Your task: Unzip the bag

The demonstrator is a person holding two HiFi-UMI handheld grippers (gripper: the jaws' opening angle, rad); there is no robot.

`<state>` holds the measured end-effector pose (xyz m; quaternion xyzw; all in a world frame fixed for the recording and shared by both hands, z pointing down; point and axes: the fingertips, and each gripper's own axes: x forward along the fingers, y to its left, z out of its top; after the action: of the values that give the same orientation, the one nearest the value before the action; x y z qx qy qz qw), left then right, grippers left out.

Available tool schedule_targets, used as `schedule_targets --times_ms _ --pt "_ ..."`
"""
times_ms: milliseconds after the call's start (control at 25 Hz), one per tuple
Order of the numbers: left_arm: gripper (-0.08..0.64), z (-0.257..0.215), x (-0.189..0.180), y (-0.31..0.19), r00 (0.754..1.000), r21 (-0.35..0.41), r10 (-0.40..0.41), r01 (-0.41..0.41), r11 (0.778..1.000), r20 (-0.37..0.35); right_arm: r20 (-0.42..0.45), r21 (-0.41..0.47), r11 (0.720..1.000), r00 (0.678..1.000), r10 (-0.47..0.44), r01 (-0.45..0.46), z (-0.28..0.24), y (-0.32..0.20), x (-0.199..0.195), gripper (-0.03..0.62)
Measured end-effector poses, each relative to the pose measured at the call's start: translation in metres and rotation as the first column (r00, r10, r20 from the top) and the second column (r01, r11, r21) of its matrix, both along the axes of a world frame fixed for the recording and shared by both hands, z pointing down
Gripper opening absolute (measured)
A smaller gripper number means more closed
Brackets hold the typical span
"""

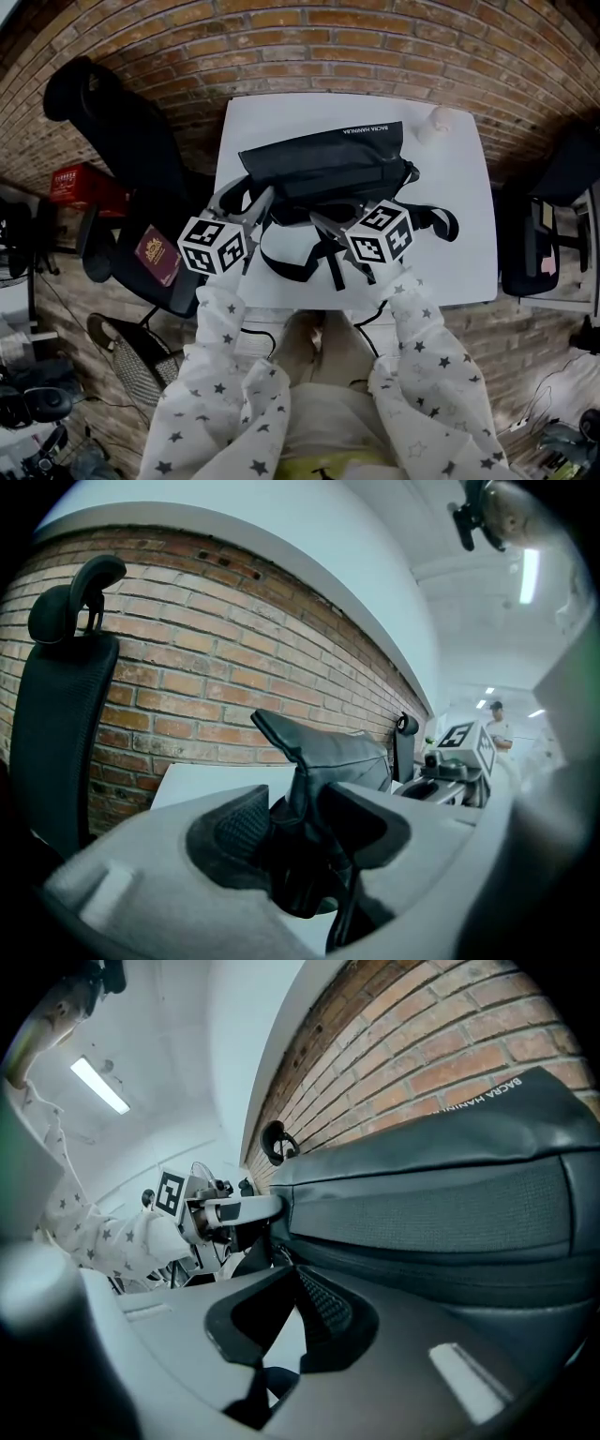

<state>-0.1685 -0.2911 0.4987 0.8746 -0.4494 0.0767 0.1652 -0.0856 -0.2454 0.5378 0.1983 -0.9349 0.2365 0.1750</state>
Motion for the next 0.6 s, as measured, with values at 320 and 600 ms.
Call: schedule_targets --times_ms 320,600 --pt "0.198 0.000 0.000 0.001 1.000 0.006 -0.008 0.008 1.000 -0.005 -0.017 0.003 0.999 0.999 0.038 -0.038 0.000 -0.010 0.025 0.017" --pt "0.198 0.000 -0.001 0.000 1.000 0.009 -0.019 0.019 1.000 -0.005 -0.021 0.005 0.998 0.998 0.062 -0.062 -0.002 -0.015 0.046 0.017"
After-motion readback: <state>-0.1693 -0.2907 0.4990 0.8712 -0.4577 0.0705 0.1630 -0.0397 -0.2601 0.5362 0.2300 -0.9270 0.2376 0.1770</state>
